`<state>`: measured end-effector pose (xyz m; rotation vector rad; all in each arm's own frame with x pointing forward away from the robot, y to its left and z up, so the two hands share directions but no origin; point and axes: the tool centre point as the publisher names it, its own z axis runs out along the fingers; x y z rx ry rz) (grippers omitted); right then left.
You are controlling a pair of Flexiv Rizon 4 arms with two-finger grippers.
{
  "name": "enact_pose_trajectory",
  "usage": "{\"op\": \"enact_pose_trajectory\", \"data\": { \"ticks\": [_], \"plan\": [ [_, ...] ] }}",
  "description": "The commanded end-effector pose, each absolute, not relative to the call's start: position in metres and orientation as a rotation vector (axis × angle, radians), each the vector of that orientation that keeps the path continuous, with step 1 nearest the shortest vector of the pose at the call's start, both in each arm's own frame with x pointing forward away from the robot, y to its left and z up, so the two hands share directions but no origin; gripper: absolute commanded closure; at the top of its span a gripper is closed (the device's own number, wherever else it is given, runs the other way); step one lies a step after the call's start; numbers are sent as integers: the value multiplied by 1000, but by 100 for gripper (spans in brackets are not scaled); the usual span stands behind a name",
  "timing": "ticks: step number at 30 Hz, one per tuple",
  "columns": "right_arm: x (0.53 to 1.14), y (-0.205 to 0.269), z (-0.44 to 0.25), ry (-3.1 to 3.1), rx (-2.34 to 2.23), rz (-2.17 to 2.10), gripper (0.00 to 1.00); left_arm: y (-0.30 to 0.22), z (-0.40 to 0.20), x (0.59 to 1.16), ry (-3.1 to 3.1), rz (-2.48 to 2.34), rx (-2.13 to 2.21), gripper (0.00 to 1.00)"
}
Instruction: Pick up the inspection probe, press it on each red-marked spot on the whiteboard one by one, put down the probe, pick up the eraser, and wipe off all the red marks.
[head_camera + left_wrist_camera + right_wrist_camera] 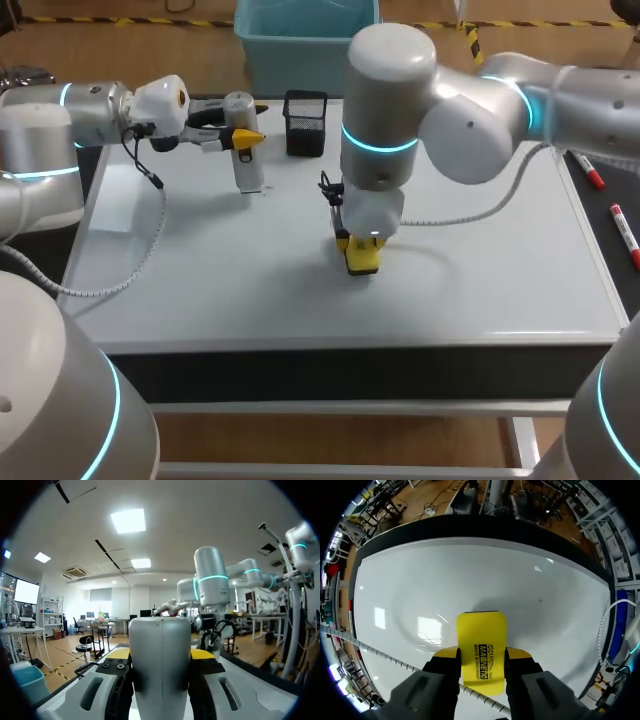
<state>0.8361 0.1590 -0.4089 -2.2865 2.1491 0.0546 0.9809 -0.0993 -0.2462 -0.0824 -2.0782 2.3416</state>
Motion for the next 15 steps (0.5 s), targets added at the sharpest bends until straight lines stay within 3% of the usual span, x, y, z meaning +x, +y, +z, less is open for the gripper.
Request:
{"op": "enact_pose_trajectory", "data": {
  "ticks": [1, 15],
  "plan": [
    [841, 164, -414, 2161, -2303, 59, 100, -100, -246, 982, -2075, 2342, -85, 100],
    [840, 156, -425, 2168, -2299, 53, 100, -100, -246, 982, -2075, 2342, -85, 100]
  ]
}}
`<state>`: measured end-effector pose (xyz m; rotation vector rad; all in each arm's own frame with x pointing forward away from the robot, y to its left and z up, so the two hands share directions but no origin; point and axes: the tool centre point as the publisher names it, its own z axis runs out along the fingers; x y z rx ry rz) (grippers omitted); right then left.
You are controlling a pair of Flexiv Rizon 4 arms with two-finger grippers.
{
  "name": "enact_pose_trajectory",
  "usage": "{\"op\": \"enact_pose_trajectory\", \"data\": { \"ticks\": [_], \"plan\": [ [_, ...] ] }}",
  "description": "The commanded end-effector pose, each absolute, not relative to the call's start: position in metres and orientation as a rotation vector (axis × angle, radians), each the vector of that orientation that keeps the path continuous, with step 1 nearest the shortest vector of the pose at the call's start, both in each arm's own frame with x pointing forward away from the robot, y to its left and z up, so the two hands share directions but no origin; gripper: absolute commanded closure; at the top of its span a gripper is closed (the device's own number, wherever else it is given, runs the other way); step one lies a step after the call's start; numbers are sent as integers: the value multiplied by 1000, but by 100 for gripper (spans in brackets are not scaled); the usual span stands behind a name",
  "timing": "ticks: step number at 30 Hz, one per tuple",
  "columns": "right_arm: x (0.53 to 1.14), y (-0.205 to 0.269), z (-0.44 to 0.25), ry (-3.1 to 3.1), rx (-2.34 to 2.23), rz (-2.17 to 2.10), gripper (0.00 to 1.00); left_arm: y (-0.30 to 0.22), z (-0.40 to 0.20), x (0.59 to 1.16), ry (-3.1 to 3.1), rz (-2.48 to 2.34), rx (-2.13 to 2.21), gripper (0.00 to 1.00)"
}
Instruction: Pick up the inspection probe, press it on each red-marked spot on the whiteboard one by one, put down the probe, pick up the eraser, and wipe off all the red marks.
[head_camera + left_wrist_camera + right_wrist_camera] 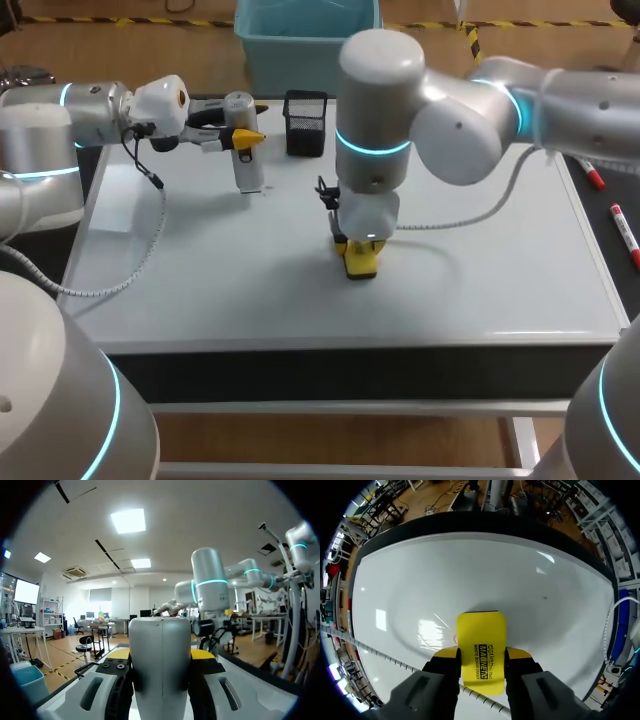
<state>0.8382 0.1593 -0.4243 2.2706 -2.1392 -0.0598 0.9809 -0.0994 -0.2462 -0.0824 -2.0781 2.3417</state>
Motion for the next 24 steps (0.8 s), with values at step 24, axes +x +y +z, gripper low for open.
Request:
{"op": "enact_pose_trajectory", "data": {
  "ticks": [24],
  "plan": [
    [851, 86, -425, -2288, 2103, 18, 100, -100, -246, 982, -2075, 2342, -85, 100]
  ]
}}
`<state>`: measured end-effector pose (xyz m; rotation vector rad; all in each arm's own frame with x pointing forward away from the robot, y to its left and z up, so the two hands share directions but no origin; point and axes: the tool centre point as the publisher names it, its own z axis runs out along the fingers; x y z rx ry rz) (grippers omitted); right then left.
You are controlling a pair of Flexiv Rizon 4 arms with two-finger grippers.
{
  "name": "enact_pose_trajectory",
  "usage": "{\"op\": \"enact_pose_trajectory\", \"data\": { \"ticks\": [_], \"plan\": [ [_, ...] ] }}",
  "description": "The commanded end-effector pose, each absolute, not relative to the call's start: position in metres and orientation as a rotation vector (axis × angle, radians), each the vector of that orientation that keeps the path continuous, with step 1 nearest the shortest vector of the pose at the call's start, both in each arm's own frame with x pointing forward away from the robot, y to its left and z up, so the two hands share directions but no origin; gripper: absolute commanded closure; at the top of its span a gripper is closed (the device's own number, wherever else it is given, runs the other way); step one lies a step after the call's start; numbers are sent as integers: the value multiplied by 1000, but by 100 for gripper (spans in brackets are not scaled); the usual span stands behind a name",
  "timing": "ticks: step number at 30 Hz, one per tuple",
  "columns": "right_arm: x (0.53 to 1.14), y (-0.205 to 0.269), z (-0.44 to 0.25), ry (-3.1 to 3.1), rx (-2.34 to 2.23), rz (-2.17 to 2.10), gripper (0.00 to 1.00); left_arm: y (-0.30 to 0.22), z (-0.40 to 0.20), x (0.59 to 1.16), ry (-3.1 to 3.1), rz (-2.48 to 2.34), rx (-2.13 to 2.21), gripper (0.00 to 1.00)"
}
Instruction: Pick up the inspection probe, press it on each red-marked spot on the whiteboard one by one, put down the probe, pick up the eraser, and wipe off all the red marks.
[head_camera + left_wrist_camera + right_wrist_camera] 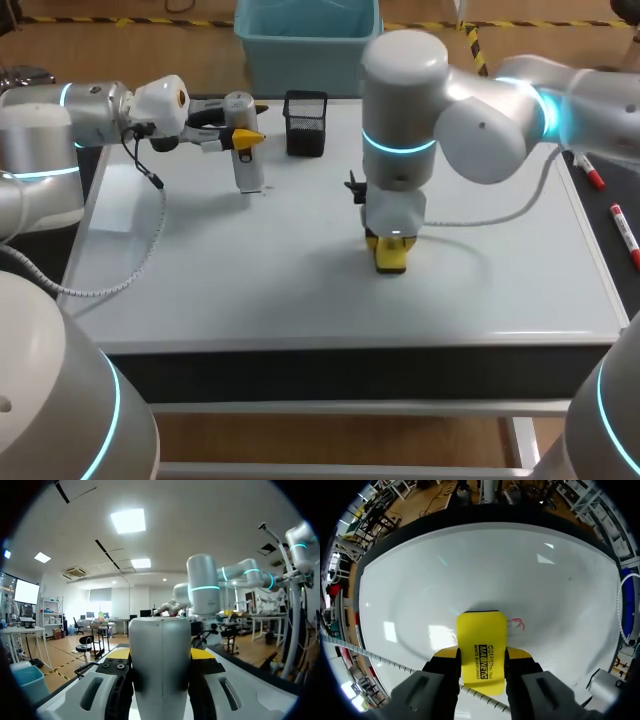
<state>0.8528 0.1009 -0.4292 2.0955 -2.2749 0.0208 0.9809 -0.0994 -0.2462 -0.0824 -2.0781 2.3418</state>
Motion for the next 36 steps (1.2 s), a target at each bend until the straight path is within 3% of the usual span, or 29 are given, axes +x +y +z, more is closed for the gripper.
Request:
{"op": "enact_pose_trajectory", "data": {
  "ticks": [1, 18, 36],
  "plan": [
    [852, 84, -424, -2291, 2100, 23, 100, -100, -246, 982, -2075, 2342, -85, 100],
    [851, 84, -382, -2259, 2176, 132, 100, -100, -246, 982, -2075, 2342, -85, 100],
    [826, 156, -407, -2157, 2289, -49, 100, -100, -246, 982, -2075, 2342, -85, 100]
  ]
}}
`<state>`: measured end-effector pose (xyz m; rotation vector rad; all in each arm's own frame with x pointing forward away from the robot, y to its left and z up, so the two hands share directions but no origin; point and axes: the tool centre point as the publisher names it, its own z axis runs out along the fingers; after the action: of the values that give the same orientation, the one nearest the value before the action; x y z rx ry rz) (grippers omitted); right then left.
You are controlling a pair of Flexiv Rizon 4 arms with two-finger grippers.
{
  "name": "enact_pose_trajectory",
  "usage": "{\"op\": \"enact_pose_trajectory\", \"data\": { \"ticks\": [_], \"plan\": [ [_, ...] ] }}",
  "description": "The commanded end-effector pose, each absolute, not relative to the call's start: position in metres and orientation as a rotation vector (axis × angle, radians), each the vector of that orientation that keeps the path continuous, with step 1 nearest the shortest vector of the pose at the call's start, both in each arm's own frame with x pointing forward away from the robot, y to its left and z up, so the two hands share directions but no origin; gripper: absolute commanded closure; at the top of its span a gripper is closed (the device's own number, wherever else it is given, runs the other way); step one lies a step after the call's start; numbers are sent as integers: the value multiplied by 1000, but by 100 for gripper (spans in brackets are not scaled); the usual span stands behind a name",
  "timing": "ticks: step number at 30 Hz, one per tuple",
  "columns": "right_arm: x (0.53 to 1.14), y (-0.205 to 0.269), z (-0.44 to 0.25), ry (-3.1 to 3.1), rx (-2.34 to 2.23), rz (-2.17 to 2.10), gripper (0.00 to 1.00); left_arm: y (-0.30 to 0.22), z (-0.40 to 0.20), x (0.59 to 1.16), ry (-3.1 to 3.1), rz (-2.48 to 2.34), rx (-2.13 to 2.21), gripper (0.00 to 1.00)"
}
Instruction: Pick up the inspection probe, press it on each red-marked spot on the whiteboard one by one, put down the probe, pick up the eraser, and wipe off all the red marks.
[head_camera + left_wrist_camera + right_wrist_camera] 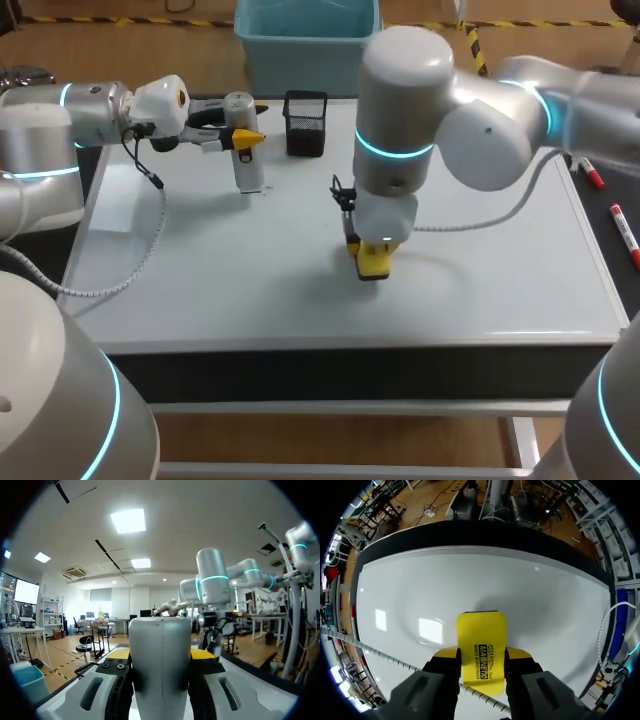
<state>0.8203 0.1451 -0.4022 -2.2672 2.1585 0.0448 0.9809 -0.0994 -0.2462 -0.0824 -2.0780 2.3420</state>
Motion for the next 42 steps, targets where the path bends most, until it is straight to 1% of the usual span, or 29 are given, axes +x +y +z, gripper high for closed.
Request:
{"op": "enact_pose_trajectory", "data": {
  "ticks": [1, 12, 23, 34, 42],
  "plan": [
    [826, 158, -409, 2150, -2284, 50, 100, -100, -246, 982, -2075, 2342, -85, 100],
    [822, 170, -421, 2120, -2330, 56, 100, -100, -246, 982, -2075, 2342, -85, 100],
    [819, 164, -429, 2126, -2345, 47, 100, -100, -246, 982, -2075, 2342, -85, 100],
    [820, 136, -433, 2208, -2302, 27, 100, -100, -246, 982, -2075, 2342, -85, 100],
    [827, 105, -425, 2281, -2223, 5, 100, -100, -246, 982, -2075, 2342, -85, 100]
  ]
}}
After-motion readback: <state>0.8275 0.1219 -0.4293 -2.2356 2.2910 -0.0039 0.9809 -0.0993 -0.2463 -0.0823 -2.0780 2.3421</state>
